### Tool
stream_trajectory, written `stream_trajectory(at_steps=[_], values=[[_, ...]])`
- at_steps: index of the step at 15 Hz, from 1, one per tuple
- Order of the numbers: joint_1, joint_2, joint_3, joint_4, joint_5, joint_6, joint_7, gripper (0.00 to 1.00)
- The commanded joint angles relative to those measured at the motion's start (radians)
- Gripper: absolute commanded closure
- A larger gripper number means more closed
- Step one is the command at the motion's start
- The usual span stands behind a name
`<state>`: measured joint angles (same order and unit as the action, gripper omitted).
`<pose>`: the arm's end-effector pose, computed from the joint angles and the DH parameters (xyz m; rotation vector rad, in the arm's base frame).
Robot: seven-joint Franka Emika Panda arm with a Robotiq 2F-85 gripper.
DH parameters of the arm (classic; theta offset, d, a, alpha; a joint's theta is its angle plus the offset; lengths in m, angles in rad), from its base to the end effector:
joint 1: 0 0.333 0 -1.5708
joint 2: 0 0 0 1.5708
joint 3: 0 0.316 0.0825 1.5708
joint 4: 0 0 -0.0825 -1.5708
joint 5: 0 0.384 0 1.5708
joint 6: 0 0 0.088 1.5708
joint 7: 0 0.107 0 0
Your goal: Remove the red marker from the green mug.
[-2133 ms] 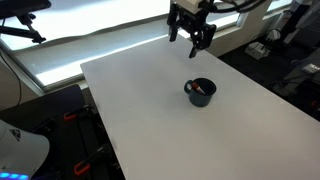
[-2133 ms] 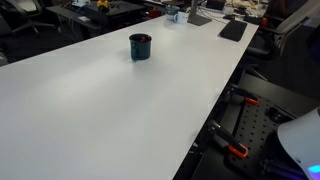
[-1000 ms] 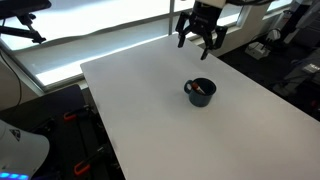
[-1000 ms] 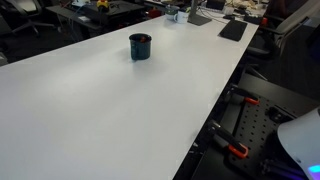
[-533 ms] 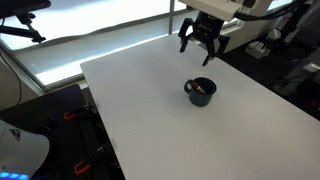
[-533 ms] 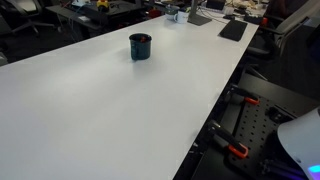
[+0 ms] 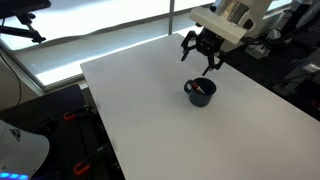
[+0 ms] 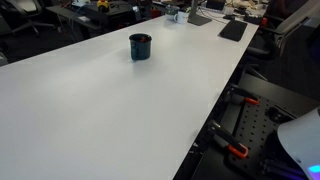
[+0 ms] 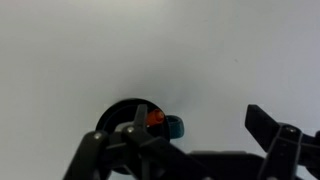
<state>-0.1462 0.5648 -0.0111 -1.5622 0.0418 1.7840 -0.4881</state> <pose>0.6480 -0.0982 0.2928 -2.9283 -0.4659 0.4714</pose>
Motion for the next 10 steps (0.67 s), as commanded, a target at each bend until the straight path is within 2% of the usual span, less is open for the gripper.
stream_trajectory(at_steps=[1,3,10], values=[[-0.009,0.001,0.012,0.005,-0.006,-0.004,0.004,0.0],[-0.009,0.001,0.012,0.01,-0.006,-0.007,0.004,0.0],[-0.004,0.112,0.008,0.144,-0.046,-0.052,0.007,0.0]])
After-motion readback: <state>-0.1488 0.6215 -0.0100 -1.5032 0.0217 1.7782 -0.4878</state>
